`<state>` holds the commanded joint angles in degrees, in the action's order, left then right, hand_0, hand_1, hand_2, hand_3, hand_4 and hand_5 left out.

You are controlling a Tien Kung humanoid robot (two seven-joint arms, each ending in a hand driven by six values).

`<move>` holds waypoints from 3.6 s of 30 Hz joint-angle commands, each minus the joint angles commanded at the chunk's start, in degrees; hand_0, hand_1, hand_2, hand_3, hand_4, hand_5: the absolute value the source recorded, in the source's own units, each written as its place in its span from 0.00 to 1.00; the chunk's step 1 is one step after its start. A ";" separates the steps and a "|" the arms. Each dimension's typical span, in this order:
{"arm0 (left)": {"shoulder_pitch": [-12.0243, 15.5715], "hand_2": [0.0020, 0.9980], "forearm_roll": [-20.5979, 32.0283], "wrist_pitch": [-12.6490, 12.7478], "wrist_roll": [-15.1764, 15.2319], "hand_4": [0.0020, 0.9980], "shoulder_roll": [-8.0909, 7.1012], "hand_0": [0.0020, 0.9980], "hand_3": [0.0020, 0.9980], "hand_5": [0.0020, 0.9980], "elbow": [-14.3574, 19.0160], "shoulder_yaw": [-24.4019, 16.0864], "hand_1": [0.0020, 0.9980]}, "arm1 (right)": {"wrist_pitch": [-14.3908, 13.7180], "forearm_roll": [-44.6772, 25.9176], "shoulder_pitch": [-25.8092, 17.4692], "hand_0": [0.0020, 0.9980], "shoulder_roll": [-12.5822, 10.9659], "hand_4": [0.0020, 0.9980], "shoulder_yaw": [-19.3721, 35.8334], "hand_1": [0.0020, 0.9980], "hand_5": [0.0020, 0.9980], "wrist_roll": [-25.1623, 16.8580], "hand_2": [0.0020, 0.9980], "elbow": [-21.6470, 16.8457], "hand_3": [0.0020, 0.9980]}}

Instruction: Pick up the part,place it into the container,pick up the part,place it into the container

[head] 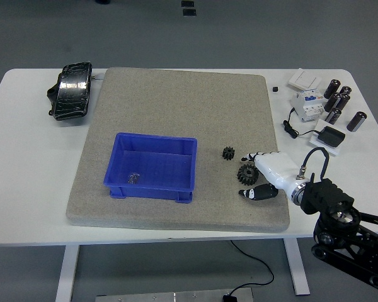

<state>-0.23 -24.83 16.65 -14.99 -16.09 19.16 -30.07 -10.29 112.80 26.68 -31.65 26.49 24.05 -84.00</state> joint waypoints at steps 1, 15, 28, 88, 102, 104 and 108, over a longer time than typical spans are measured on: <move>0.00 0.59 0.03 -0.01 0.02 0.53 -0.01 0.68 0.56 0.39 0.00 0.02 0.67 | -0.10 -0.09 0.03 0.52 0.03 0.66 -0.08 0.60 0.29 -0.06 0.67 0.05 0.75; -0.02 0.60 0.29 -0.01 0.24 0.53 -0.08 0.68 0.56 0.40 -0.02 0.10 0.67 | -2.12 -0.55 -0.01 0.47 0.18 0.42 -1.01 0.54 0.00 -0.77 0.53 0.99 0.69; 0.17 0.60 0.07 0.05 0.06 0.53 -0.07 0.68 0.57 0.40 0.04 -0.11 0.67 | -5.59 -0.11 1.87 0.49 -0.69 0.45 2.27 0.56 0.00 -1.11 0.49 -5.30 0.68; 0.15 0.59 -1.95 -0.04 -0.96 0.49 -0.13 0.68 0.56 0.41 0.26 -1.35 0.67 | -5.15 -13.16 17.19 0.51 8.05 0.71 -5.90 0.65 0.30 -2.41 0.78 10.09 0.78; -0.01 0.59 -1.99 -0.04 -0.81 0.49 -0.22 0.68 0.56 0.41 0.25 -1.44 0.67 | -3.66 -14.17 17.02 0.50 7.88 0.70 -11.39 0.64 0.28 -2.79 0.77 13.15 0.78; -0.03 0.59 -1.90 -0.04 -0.74 0.49 -0.25 0.68 0.56 0.41 0.24 -1.40 0.67 | -3.63 -14.45 17.07 0.50 7.95 0.70 -12.18 0.64 0.28 -2.98 0.77 13.78 0.78; -0.08 0.59 -1.84 -0.05 -0.68 0.49 -0.22 0.68 0.56 0.42 0.23 -1.34 0.67 | -3.67 -15.10 17.04 0.50 8.04 0.69 -13.20 0.64 0.27 -3.25 0.77 14.93 0.77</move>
<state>-0.31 -26.66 16.60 -15.67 -16.31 19.39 -31.42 -13.95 97.70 43.72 -23.61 13.29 20.80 -69.07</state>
